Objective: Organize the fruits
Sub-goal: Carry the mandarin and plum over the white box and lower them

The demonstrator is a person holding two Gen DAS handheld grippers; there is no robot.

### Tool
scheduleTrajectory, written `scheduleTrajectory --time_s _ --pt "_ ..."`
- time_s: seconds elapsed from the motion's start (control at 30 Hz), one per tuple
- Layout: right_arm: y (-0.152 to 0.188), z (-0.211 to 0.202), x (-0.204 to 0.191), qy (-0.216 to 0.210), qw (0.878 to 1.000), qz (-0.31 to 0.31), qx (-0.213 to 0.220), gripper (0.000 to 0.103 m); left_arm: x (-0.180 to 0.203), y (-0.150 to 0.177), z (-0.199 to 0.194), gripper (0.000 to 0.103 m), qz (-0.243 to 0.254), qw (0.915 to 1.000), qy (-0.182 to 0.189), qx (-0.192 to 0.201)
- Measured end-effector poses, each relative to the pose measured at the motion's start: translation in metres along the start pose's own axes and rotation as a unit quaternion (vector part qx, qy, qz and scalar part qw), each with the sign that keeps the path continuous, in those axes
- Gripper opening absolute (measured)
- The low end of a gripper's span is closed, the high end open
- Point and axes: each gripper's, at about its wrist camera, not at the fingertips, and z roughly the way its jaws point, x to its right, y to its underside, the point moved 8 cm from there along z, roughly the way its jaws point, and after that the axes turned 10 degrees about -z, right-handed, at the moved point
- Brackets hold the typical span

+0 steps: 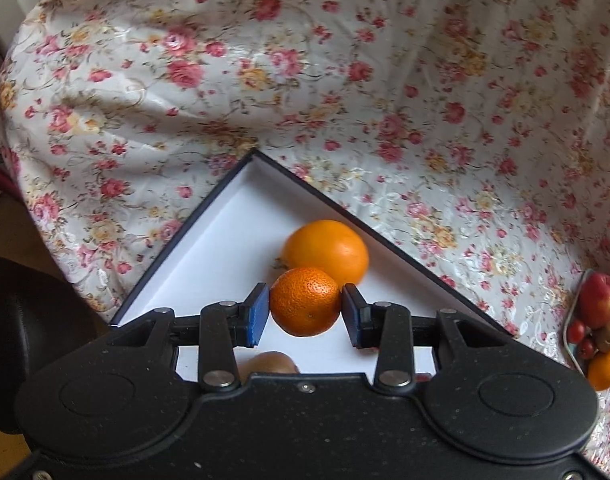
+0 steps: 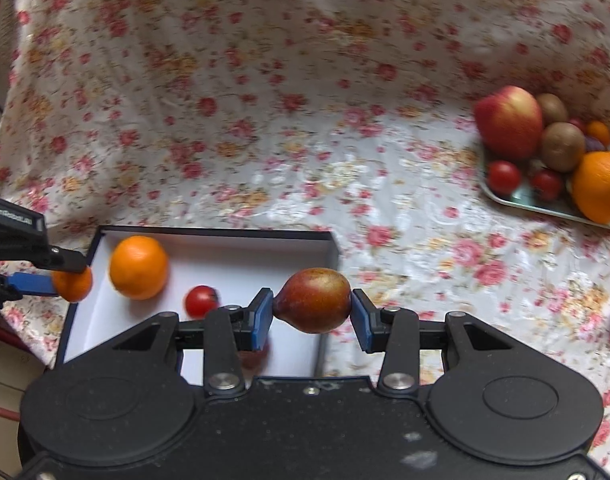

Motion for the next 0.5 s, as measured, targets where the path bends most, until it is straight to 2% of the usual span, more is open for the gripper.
scheduleTrajectory --time_s 0.27,0.5 --pt "-0.004 0.016 -0.031 -0.013 1.0 -0.013 -0.004 0.044 -0.017 -0.004 0.013 0.047 0.013 0.9993 -0.035 0.001" --pt "-0.003 0.028 -0.052 -0.018 0.999 -0.026 -0.009 0.044 -0.016 -0.003 0.015 0.047 0.037 0.9988 -0.031 -0.003"
